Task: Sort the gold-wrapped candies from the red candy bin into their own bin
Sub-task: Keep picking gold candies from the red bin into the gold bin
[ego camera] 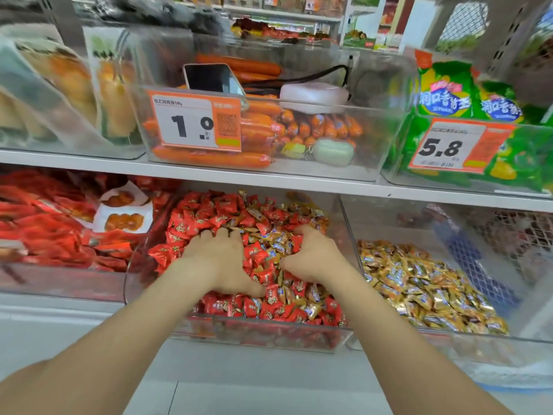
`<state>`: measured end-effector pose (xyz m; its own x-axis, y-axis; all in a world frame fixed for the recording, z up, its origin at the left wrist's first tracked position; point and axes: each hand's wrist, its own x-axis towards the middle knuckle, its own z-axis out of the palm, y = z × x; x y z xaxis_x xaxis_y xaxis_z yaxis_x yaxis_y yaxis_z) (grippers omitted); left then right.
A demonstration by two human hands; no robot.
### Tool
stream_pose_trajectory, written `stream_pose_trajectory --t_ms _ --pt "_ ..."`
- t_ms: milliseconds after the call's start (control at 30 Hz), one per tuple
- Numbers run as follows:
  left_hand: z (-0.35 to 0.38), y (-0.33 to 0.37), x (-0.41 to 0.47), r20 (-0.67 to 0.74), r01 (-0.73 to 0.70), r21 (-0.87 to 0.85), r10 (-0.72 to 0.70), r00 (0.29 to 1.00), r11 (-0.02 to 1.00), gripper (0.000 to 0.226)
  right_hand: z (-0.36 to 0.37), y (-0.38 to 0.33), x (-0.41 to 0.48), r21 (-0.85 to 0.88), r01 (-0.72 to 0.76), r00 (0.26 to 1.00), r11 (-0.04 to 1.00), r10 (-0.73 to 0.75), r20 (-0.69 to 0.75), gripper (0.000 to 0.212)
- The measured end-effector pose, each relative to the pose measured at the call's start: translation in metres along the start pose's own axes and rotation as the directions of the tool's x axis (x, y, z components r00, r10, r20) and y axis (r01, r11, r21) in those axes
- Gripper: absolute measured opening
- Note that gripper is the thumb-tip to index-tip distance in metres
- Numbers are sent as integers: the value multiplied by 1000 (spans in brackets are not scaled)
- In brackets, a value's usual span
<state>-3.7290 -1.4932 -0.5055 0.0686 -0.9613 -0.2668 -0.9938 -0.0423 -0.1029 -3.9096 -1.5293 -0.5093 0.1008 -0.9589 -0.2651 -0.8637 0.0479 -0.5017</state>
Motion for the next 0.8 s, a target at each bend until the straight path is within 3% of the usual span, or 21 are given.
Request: stream_pose_trajectory --t_ms 100,233,333,400,467,567,600,733,800 --pt "-9 -4 12 95 -23 -126 35 995 992 142 4 -2 5 3 -35 999 999 34 22 101" --pt "-17 -7 19 160 -39 -230 77 984 972 131 9 -13 15 145 -119 989 982 104 109 110" --pt "-15 -9 22 111 -51 -306 89 990 951 115 5 -19 15 361 -168 981 917 121 151 99" --pt "-13 -11 24 81 -59 -373 96 992 926 117 5 -19 11 465 -227 967 855 142 211 100" --pt "-12 -12 25 67 -71 -431 110 992 900 123 6 -21 9 550 -276 954 788 155 258 106" --pt "-14 -10 22 48 -100 -498 142 989 862 125 15 -9 28 644 -281 950 711 110 292 131" --pt "-14 -9 22 38 -112 -513 153 988 851 125 21 -1 39 676 -283 947 680 88 308 129" --pt "-15 -7 16 -86 -203 -582 189 978 787 131 6 -3 25 778 -186 968 601 -23 249 85" --pt "-17 -7 10 -158 -261 -591 208 965 763 136 -6 -11 16 785 -126 982 606 -37 185 82"
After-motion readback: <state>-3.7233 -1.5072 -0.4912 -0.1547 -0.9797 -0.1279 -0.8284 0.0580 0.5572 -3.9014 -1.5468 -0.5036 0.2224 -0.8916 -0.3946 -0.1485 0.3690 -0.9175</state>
